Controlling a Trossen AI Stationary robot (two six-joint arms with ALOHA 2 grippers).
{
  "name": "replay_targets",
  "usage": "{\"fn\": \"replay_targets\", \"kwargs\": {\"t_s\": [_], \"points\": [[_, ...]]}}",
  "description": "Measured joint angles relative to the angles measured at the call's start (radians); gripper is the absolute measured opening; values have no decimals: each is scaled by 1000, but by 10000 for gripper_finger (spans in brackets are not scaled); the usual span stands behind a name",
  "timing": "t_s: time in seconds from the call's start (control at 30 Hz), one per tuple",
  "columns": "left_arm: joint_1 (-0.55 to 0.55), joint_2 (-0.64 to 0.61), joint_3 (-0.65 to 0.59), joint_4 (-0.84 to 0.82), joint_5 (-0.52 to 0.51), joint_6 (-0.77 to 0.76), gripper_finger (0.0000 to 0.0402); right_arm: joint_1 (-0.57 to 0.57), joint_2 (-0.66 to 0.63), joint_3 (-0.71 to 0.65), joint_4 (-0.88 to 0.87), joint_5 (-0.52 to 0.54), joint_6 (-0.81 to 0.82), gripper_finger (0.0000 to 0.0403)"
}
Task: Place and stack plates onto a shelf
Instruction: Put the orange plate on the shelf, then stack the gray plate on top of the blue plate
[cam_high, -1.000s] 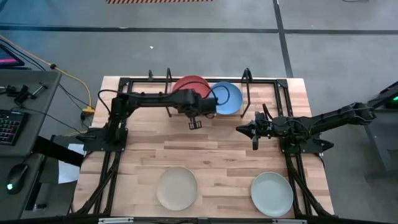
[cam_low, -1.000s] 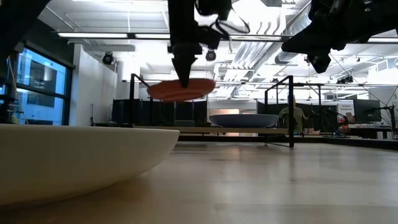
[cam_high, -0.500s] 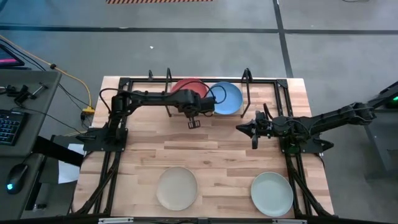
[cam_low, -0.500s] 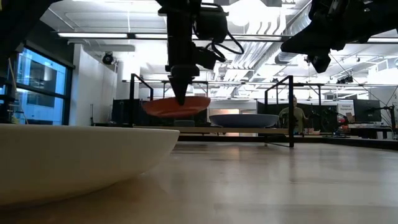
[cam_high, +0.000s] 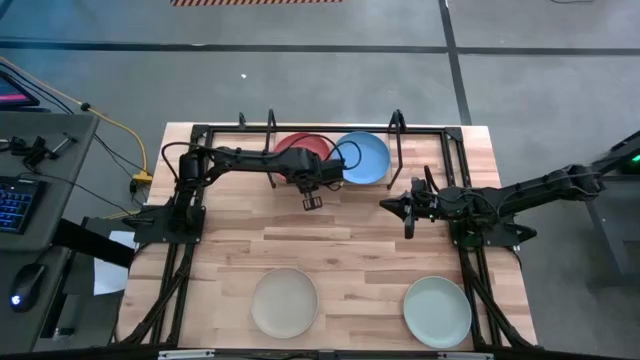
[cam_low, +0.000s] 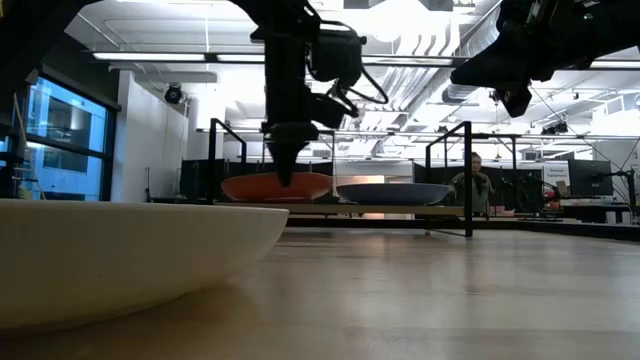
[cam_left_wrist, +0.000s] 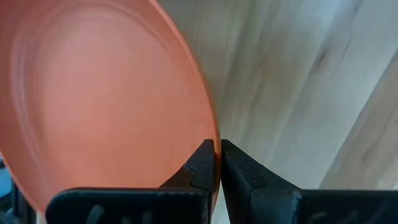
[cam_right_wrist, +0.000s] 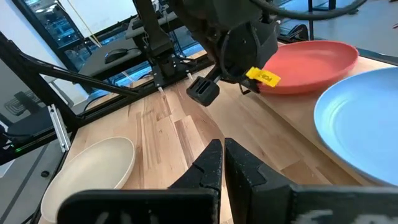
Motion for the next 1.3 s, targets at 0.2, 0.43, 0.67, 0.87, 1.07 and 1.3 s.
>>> {"fn": "replay_targets", "kwargs": {"t_s": [0.2,0.43,0.67,0.87,1.07,1.3], "points": [[-12,0,0,32,4,0,15,0,0,0,0,0,21,0],[-13,0,0,32,3,2,16,0,0,0,0,-1,23,0],[-7,0,1,36,3,0,17,0,0,0,0,-1,18,0],[3,0,1,36,15,-11,38,0,0,0,0,-2,23,0],[3,-2,10,20,19,-16,94,0,0,0,0,-2,23,0],[-1,-24,161,-154,123,-39,140,0,0,0,9,-2,23,0]]}}
